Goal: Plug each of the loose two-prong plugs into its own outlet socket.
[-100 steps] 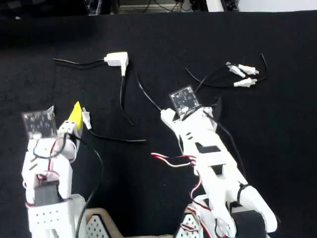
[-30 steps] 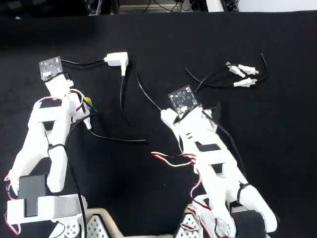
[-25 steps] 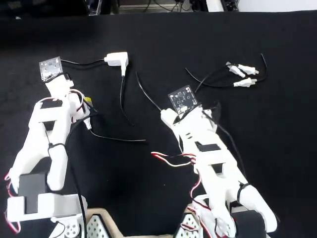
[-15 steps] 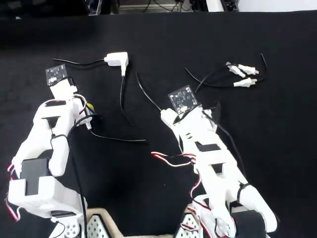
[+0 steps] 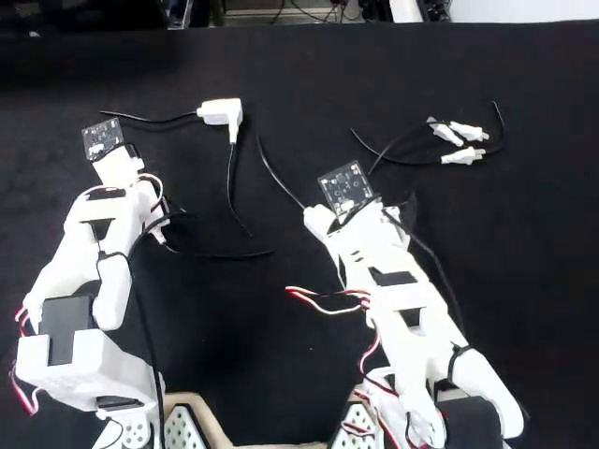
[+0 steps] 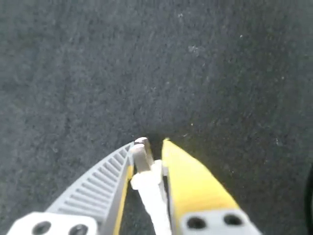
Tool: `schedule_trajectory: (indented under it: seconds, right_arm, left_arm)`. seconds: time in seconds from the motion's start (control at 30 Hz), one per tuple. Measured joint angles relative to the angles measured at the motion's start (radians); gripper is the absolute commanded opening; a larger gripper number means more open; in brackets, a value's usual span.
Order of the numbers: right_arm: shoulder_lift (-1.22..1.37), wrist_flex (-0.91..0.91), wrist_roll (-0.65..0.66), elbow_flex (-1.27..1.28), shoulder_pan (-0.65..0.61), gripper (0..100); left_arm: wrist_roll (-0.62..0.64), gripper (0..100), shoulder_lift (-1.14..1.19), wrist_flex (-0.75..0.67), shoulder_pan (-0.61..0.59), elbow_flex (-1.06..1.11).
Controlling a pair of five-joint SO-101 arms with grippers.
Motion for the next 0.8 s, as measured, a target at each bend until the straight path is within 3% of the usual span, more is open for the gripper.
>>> schedule_trajectory:
  seconds: [0.4, 0.67, 0.8]
  right_arm:
    - [0.000, 0.000, 0.000, 0.000, 0.000, 46.6]
    - [0.000, 0.000, 0.000, 0.000, 0.000, 46.6]
    - [0.000, 0.000, 0.000, 0.000, 0.000, 46.6]
  left_arm:
    - [0.000, 3, 0.000, -0.011, 0.011, -0.020]
    - [-0.002, 3, -0.075, 0.008, 0.173, -0.009]
    - [-0.052, 3, -0.077, 0.021, 0.187, 0.074]
